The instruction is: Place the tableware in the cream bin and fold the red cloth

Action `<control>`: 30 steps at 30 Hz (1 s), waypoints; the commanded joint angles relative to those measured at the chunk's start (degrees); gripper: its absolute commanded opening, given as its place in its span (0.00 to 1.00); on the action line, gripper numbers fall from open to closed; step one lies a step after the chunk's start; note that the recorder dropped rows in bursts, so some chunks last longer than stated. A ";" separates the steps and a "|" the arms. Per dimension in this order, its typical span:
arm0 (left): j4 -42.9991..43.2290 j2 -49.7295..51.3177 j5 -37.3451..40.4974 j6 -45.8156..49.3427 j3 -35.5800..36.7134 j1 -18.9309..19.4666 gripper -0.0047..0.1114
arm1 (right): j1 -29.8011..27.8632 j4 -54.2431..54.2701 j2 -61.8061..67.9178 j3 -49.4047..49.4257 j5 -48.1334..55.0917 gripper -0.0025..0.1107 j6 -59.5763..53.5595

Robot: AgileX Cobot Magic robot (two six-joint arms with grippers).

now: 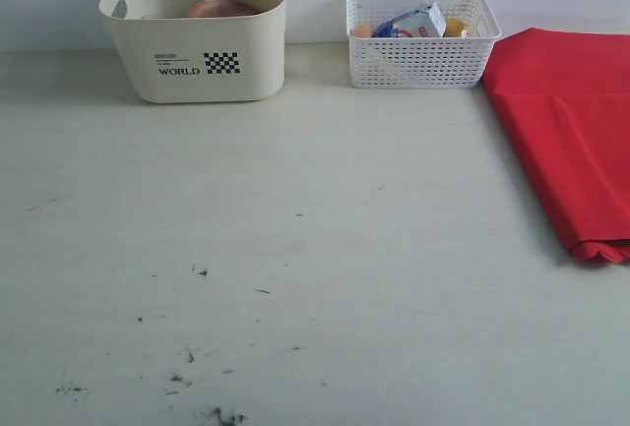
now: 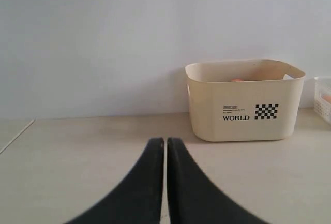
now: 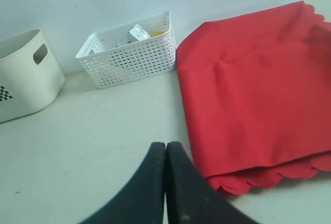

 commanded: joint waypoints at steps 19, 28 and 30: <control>-0.54 -0.36 -0.08 0.05 0.09 -0.02 0.08 | 0.11 -1.87 -6.96 0.27 2.36 0.02 -5.80; -0.54 -0.36 -0.08 0.05 0.09 -0.02 0.08 | 0.11 -1.77 -6.96 0.27 2.36 0.02 -5.80; -0.54 -0.36 -0.08 0.05 0.09 -0.02 0.08 | 0.11 -1.77 -6.96 0.27 2.36 0.02 -5.80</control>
